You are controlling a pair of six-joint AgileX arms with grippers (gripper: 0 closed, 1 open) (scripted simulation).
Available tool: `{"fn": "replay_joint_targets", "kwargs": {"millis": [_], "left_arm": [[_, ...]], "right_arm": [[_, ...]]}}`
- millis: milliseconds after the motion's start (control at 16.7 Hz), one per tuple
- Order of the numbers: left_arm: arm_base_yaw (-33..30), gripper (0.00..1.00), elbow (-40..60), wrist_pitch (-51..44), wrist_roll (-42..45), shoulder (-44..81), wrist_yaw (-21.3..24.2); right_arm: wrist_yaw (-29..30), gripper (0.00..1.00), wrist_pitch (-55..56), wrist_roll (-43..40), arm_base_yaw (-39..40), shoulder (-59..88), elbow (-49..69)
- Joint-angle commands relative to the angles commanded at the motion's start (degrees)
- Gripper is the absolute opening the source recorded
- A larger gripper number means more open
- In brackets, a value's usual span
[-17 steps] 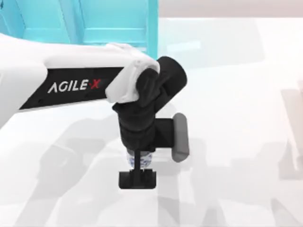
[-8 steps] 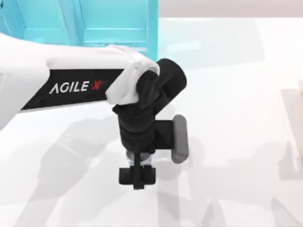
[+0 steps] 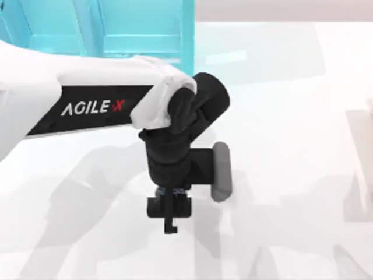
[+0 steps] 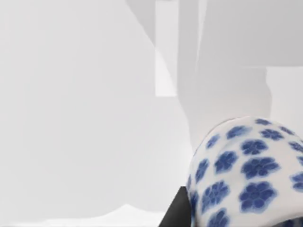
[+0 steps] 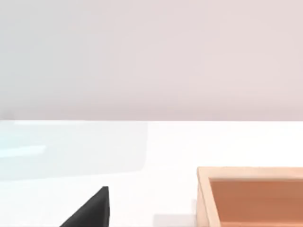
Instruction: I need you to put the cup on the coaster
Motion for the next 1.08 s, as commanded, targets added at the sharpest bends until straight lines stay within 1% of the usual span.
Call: {"fn": "replay_joint_targets", "kwargs": {"millis": [60,660,840,960,1080], "left_arm": [[0.0,0.00,0.0,0.0,0.0,0.0,0.0],[0.8,0.00,0.2,-0.2,-0.3,-0.1,0.0],[6.4,0.00,1.0,-1.7,-3.0,-0.7,0.0],[12.7,0.00,1.7,-3.2,-6.0,-1.4,0.1],[20.7,0.00,2.3,-5.1,-9.6,-2.3,0.0]], "right_arm": [[0.0,1.00,0.0,0.0,0.0,0.0,0.0],[0.0,1.00,0.0,0.0,0.0,0.0,0.0],[0.0,1.00,0.0,0.0,0.0,0.0,0.0],[0.0,1.00,0.0,0.0,0.0,0.0,0.0],[0.0,1.00,0.0,0.0,0.0,0.0,0.0]]}}
